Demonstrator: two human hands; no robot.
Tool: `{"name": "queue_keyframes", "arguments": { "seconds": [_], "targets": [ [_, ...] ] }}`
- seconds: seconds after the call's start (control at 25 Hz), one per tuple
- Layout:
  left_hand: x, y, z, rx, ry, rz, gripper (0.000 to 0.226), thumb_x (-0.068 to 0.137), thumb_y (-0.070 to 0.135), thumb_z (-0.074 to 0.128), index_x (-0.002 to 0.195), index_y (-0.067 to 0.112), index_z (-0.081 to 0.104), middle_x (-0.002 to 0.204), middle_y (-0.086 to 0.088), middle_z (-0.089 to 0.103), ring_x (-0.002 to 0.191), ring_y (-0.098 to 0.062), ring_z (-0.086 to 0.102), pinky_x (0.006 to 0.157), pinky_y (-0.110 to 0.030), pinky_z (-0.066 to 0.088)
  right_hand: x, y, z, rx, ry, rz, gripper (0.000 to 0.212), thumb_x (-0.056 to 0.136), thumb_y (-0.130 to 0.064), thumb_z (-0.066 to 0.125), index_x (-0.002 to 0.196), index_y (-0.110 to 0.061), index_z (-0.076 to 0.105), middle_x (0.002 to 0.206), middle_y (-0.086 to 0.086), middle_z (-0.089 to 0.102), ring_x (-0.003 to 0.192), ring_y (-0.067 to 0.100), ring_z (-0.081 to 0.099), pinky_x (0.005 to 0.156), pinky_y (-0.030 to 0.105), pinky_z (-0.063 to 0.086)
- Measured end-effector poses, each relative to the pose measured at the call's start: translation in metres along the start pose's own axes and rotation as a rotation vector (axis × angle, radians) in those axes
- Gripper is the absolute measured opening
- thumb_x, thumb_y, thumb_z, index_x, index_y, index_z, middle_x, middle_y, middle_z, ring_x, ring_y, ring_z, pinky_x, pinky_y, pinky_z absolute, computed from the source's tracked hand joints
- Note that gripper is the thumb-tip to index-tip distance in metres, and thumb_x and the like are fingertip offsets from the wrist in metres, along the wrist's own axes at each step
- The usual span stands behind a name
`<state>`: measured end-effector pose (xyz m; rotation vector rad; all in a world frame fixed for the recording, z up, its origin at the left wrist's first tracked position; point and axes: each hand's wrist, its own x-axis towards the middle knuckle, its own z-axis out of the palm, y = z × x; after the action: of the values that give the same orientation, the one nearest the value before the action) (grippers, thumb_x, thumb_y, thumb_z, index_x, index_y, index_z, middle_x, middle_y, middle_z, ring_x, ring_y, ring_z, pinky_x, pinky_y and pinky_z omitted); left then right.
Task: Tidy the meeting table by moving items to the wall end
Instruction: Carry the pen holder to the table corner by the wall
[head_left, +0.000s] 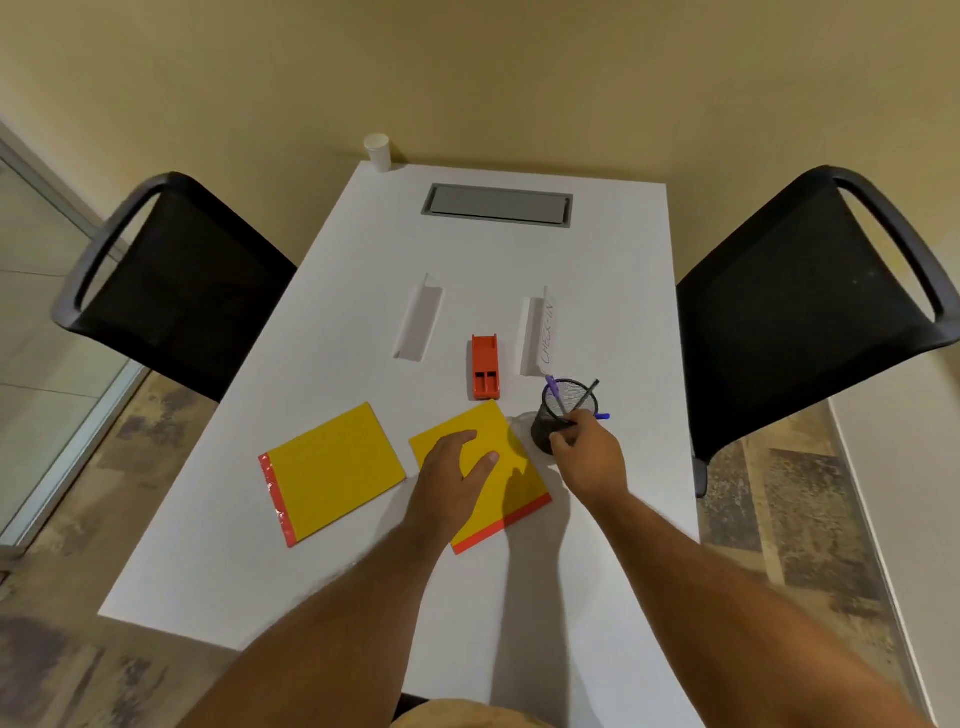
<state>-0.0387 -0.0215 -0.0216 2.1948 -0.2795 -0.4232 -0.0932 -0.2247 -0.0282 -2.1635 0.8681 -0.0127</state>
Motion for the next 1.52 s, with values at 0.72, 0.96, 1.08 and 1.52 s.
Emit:
{"name": "queue_keyframes", "arguments": {
  "seconds": [0.72, 0.96, 1.08, 1.52],
  "targets": [
    [-0.002, -0.017, -0.106, 0.014, -0.212, 0.082, 0.093, 0.08, 0.03, 0.088, 0.158, 0.023, 0.037, 0.161, 0.003, 0.045, 0.146, -0.02, 0.043, 0.117, -0.045, 0.043, -0.095, -0.099, 0.05, 0.137, 0.13, -0.254, 0.014, 0.099, -0.03, 0.068, 0.11, -0.026, 0.061, 0.098, -0.011, 0.07, 0.085, 0.01, 0.068, 0.076, 0.026, 0.058],
    [-0.005, -0.021, -0.125, -0.058, -0.241, 0.208, 0.099, 0.074, 0.041, 0.091, 0.157, 0.029, 0.037, 0.159, 0.007, 0.047, 0.143, -0.018, 0.045, 0.114, -0.042, 0.046, -0.122, -0.127, 0.058, 0.182, 0.24, -0.238, 0.02, 0.098, -0.035, 0.071, 0.111, -0.025, 0.061, 0.103, -0.008, 0.071, 0.086, 0.011, 0.068, 0.075, 0.024, 0.059],
    [-0.015, -0.017, -0.127, -0.138, -0.264, 0.258, 0.091, 0.074, 0.042, 0.091, 0.151, 0.03, 0.044, 0.146, 0.011, 0.058, 0.131, -0.011, 0.055, 0.102, -0.025, 0.052, -0.139, -0.132, 0.066, 0.179, 0.273, -0.248, 0.023, 0.096, -0.04, 0.072, 0.111, -0.027, 0.061, 0.1, -0.011, 0.068, 0.086, 0.01, 0.067, 0.074, 0.024, 0.058],
    [-0.038, 0.02, -0.099, -0.203, -0.169, 0.345, 0.076, 0.074, 0.034, 0.092, 0.14, 0.025, 0.057, 0.124, 0.011, 0.071, 0.107, -0.007, 0.067, 0.084, -0.01, 0.056, -0.173, -0.109, 0.022, 0.414, 0.335, -0.19, 0.046, 0.093, -0.033, 0.08, 0.126, -0.03, 0.048, 0.104, -0.015, 0.067, 0.09, 0.012, 0.072, 0.071, 0.02, 0.06]
  ]
}}
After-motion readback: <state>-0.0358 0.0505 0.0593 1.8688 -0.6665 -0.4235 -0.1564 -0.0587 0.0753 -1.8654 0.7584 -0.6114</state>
